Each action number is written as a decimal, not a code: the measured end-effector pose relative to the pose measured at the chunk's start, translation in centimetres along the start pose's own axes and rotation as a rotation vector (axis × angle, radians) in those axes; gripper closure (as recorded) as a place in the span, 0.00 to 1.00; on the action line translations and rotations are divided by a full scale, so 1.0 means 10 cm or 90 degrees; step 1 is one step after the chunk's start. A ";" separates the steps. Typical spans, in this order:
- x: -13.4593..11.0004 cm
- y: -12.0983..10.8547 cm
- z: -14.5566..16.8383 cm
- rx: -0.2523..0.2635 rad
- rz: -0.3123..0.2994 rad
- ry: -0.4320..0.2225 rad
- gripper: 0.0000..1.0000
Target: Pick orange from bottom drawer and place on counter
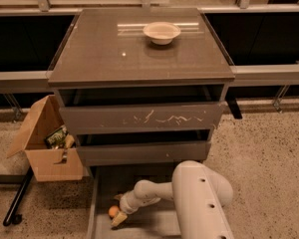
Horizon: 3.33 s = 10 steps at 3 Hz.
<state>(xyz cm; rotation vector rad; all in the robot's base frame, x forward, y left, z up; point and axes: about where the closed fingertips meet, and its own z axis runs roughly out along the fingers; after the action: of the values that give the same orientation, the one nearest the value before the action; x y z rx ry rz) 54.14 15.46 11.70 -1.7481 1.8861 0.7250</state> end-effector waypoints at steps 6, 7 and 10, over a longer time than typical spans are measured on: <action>-0.39 0.06 -1.35 -0.034 -0.075 -0.165 1.00; -0.39 0.06 -1.35 -0.034 -0.075 -0.165 1.00; -1.37 0.44 -3.03 -0.020 -0.223 -0.208 1.00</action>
Offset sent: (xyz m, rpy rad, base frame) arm 0.0038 -0.0078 0.0046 0.0087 -0.0193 -0.0353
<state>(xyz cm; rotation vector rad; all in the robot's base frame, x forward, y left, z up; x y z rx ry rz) 51.41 6.06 43.75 -1.7878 1.3189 0.8456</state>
